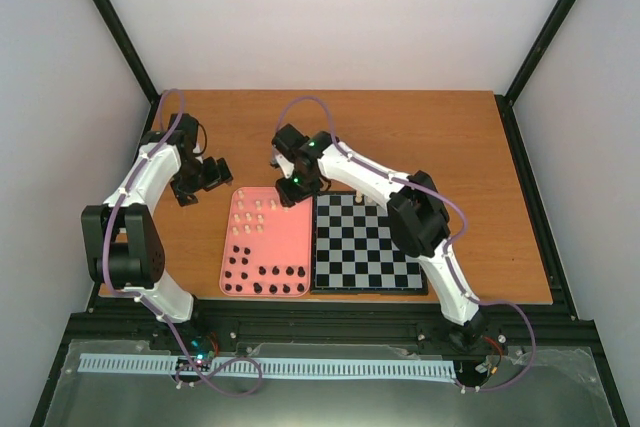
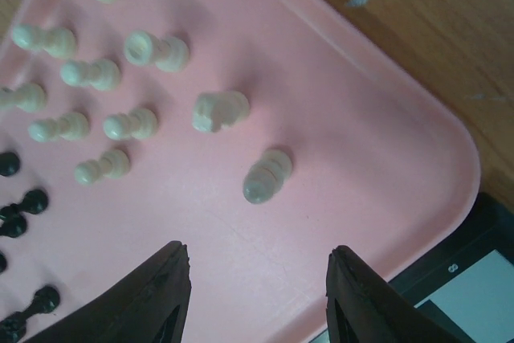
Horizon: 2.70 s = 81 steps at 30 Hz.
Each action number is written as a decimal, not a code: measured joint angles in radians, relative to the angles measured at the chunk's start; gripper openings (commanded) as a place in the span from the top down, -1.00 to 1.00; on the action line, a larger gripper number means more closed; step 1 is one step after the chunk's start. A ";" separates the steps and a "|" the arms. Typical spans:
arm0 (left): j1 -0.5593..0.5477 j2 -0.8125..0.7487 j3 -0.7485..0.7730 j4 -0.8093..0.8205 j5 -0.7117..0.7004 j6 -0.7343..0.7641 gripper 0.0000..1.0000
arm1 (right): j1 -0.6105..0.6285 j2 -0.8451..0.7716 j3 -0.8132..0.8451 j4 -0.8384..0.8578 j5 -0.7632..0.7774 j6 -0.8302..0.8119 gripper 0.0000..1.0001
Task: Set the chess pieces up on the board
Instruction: Pick up the chess piece from the storage box.
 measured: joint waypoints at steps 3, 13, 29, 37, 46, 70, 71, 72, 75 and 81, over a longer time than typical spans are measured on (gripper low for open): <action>0.000 -0.003 -0.002 0.001 0.002 0.000 -0.99 | 0.003 0.006 0.051 -0.011 0.001 0.000 0.06; 0.000 -0.005 -0.006 0.002 0.014 0.000 -0.99 | 0.022 0.087 0.160 -0.040 0.008 -0.003 0.11; 0.000 -0.005 -0.007 0.006 0.018 0.000 -1.00 | 0.025 0.141 0.210 -0.097 0.029 -0.005 0.25; 0.000 -0.005 -0.007 0.006 0.018 0.000 -1.00 | 0.025 0.153 0.216 -0.108 0.029 -0.004 0.25; 0.000 -0.005 -0.007 0.006 0.018 0.000 -1.00 | 0.026 0.171 0.232 -0.118 0.028 -0.006 0.34; 0.000 -0.005 -0.007 0.006 0.017 0.000 -1.00 | 0.026 0.197 0.258 -0.134 0.028 -0.019 0.85; 0.000 -0.005 -0.007 0.006 0.017 0.000 -1.00 | 0.026 0.197 0.259 -0.134 0.029 -0.016 0.86; 0.000 -0.005 -0.007 0.006 0.017 0.000 -1.00 | 0.026 0.197 0.259 -0.135 0.031 -0.018 0.86; 0.000 -0.005 -0.007 0.006 0.017 0.000 -1.00 | 0.026 0.196 0.259 -0.136 0.046 -0.018 0.87; 0.000 -0.005 -0.007 0.006 0.018 0.000 -0.99 | 0.024 0.169 0.257 -0.160 0.100 -0.017 0.87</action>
